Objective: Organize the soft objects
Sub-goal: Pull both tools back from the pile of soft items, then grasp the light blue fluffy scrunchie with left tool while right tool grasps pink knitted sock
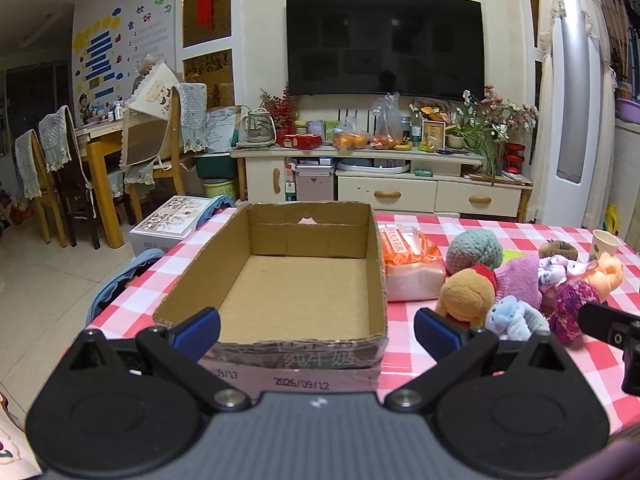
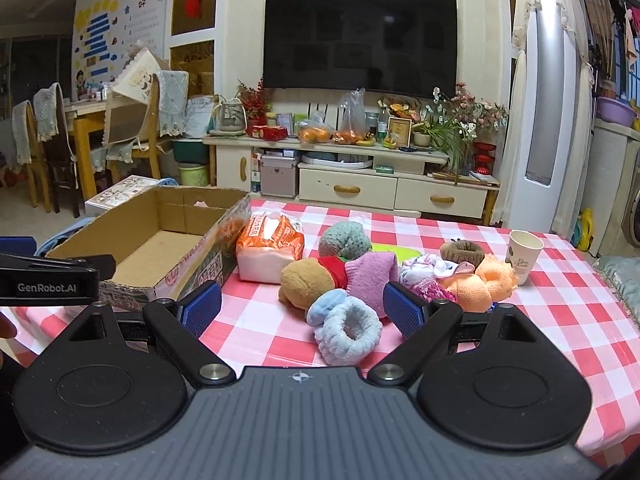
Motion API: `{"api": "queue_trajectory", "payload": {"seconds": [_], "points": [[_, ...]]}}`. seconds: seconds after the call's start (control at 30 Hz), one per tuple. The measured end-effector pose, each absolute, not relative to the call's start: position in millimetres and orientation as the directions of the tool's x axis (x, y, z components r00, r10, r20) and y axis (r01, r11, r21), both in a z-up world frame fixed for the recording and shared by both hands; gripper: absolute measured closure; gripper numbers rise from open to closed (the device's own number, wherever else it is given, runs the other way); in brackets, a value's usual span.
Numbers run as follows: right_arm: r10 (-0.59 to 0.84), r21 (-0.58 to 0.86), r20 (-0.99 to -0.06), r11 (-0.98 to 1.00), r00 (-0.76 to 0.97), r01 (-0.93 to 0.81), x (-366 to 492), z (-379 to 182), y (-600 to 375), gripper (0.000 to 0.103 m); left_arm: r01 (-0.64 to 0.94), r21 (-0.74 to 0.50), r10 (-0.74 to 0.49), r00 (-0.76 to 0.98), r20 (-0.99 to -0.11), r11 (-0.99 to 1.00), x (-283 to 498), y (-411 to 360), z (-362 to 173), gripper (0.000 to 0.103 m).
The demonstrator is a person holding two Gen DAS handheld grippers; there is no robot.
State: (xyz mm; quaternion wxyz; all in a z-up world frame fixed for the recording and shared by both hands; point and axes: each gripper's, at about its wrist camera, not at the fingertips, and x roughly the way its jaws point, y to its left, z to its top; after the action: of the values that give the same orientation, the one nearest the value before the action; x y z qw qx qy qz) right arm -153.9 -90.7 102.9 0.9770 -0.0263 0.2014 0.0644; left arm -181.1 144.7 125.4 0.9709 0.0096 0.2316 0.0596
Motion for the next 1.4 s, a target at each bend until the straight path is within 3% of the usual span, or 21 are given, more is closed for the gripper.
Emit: {"api": "queue_trajectory", "payload": {"seconds": [0.33, 0.7, 1.0, 1.4], "points": [[0.018, -0.003, -0.401, 1.0, 0.916, -0.021, -151.9, 84.3, -111.1, 0.0, -0.037, 0.057, 0.059, 0.884, -0.463, 0.998, -177.9, 124.3, 120.4, 0.001], [-0.112, 0.069, -0.437, 0.985, 0.892, 0.157, -135.9, 53.7, -171.6, 0.0, 0.194, 0.083, -0.123, 0.843, -0.524, 0.977, -150.8, 61.4, 97.9, 0.001], [-0.014, 0.208, -0.477, 0.97, 0.879, 0.128, -114.4, 38.6, -205.4, 0.0, 0.336, 0.061, -0.239, 0.775, -0.584, 0.94, -114.3, 8.2, 62.2, 0.004], [0.117, 0.336, -0.535, 0.938, 0.837, 0.083, -66.3, 30.7, -210.0, 0.0, 0.408, 0.092, -0.264, 0.731, -0.63, 0.908, -61.2, -24.6, 30.5, 0.005]]}}
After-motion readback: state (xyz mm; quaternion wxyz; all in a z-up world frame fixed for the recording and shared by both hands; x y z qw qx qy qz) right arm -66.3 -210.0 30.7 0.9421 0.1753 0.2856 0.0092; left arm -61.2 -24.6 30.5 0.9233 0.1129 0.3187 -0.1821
